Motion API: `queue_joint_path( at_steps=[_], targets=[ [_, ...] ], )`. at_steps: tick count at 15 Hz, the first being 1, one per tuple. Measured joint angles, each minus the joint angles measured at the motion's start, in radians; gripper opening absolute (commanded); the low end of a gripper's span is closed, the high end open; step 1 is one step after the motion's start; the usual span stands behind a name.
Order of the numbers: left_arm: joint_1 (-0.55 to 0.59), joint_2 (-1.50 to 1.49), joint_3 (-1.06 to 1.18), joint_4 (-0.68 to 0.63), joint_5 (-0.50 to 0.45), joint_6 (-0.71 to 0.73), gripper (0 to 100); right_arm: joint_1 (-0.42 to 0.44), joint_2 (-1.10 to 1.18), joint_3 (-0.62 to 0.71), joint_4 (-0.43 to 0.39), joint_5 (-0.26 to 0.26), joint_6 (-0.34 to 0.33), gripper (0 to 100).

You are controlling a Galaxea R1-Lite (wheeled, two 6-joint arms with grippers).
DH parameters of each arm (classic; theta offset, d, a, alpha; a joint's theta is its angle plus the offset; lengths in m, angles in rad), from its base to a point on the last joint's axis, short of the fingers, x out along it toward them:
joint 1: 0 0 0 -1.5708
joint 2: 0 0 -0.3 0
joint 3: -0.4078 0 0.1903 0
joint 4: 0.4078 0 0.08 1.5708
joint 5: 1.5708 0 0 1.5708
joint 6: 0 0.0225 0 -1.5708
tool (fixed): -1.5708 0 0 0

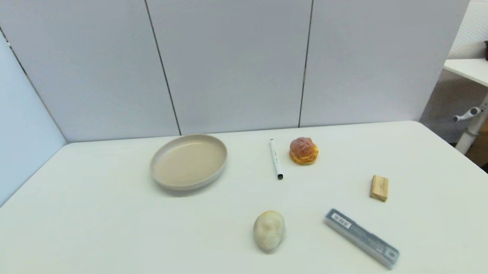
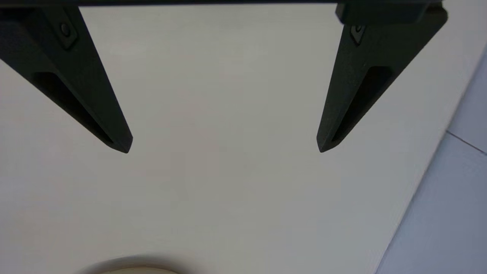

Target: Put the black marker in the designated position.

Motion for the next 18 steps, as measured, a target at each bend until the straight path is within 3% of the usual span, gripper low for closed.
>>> queue_joint_path(
  at_steps=[9, 18],
  targets=[
    [0.005, -0.254, 0.243, -0.205, -0.014, -0.12, 100, 0.0, 0.0, 0.0, 0.0, 0.0, 0.0, 100],
    [0.005, -0.275, 0.257, -0.217, -0.009, -0.156, 100, 0.0, 0.0, 0.0, 0.0, 0.001, 0.0, 100]
  ],
)
